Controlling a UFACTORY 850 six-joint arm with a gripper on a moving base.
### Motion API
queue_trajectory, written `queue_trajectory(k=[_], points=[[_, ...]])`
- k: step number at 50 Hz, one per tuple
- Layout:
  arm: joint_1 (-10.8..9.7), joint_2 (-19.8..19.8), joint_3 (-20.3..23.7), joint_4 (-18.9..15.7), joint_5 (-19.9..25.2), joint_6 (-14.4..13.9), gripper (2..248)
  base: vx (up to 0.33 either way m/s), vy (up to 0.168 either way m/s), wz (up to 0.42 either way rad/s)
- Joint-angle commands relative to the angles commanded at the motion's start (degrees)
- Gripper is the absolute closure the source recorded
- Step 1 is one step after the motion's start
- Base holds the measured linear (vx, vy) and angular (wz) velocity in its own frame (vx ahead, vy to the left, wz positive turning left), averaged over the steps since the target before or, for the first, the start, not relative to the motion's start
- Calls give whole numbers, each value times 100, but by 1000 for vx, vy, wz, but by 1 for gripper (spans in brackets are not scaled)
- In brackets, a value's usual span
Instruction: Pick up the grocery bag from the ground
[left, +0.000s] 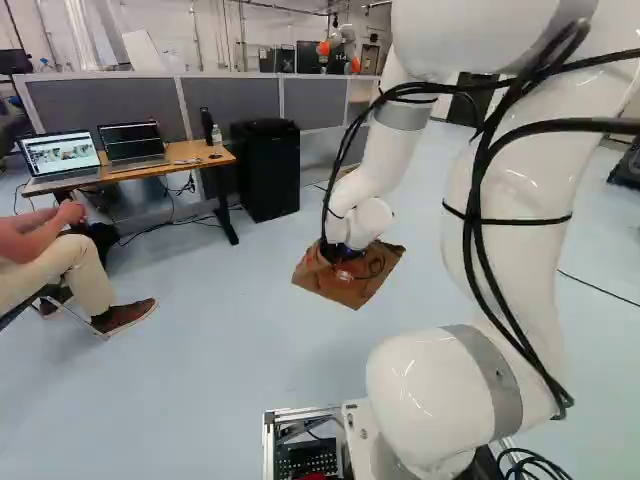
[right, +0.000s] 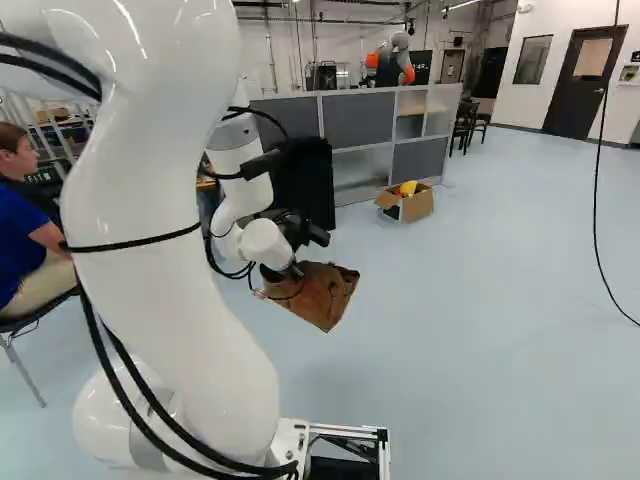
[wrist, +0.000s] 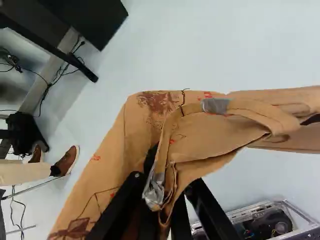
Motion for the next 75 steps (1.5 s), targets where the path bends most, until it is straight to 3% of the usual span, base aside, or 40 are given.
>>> queue_trajectory(k=[44,75], points=[[-171,1879,1391,0,1664,-1952,227,0,0,0],[-246,2707,2003,0,2397,-2812,227,0,0,0]])
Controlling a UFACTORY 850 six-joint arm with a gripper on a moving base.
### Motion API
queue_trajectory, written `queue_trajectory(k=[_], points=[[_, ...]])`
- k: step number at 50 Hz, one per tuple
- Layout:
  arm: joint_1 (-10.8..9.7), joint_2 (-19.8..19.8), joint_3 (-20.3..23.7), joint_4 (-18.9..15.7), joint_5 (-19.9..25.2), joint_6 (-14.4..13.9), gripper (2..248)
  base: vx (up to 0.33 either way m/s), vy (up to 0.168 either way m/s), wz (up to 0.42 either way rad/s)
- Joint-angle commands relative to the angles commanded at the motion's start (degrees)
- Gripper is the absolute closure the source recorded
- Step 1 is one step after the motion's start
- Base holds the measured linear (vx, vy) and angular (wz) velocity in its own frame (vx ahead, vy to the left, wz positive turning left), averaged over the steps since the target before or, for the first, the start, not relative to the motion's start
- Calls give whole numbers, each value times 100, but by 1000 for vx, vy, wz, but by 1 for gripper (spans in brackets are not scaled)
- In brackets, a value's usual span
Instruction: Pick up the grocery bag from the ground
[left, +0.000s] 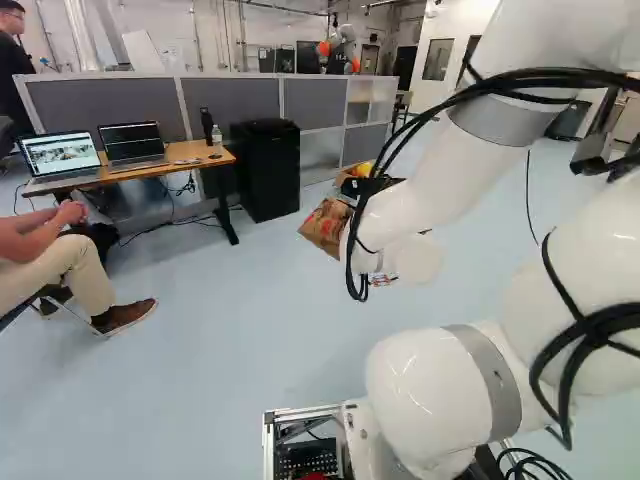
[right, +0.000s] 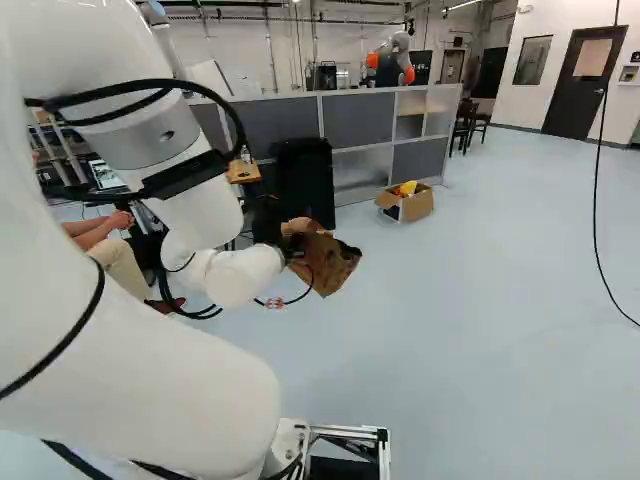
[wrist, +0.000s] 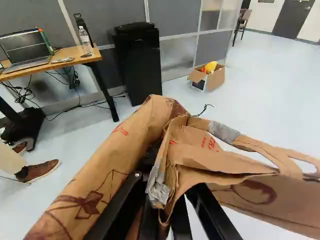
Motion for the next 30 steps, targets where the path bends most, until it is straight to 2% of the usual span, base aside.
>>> queue_trajectory(k=[15,30], points=[[-17,188,139,0,166,-195,227,0,0,0],[-22,238,176,0,211,-248,227,0,0,0]])
